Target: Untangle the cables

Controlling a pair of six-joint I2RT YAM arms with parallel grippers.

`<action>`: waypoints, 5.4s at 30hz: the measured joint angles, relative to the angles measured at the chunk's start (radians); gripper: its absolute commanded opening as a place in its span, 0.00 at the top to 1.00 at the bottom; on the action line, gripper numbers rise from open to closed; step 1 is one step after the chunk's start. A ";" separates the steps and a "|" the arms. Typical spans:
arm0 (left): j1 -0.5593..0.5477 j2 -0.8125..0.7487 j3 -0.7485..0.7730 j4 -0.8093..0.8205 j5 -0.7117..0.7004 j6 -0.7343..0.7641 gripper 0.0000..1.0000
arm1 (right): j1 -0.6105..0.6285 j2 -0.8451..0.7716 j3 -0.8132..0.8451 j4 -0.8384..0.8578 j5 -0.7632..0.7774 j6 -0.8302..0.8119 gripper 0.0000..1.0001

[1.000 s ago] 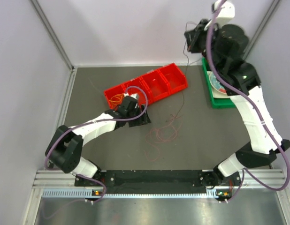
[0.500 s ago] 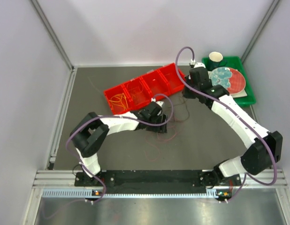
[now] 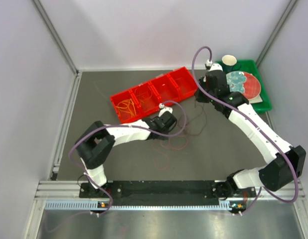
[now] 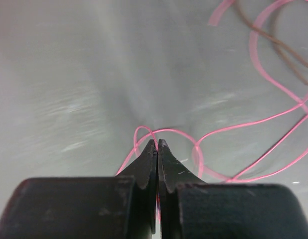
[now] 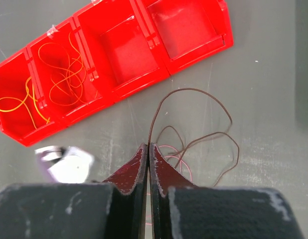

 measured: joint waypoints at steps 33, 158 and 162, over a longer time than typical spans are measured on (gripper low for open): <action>0.341 -0.780 -0.058 -0.146 -0.061 0.053 1.00 | 0.002 0.156 -0.264 0.179 -0.162 0.035 0.38; 0.273 -0.043 0.008 0.587 0.781 0.306 0.37 | 0.061 -0.274 -0.262 -0.129 -0.287 -0.053 1.00; 0.273 -0.014 0.009 0.585 0.800 0.352 0.39 | 0.061 -0.274 -0.262 -0.129 -0.289 -0.053 1.00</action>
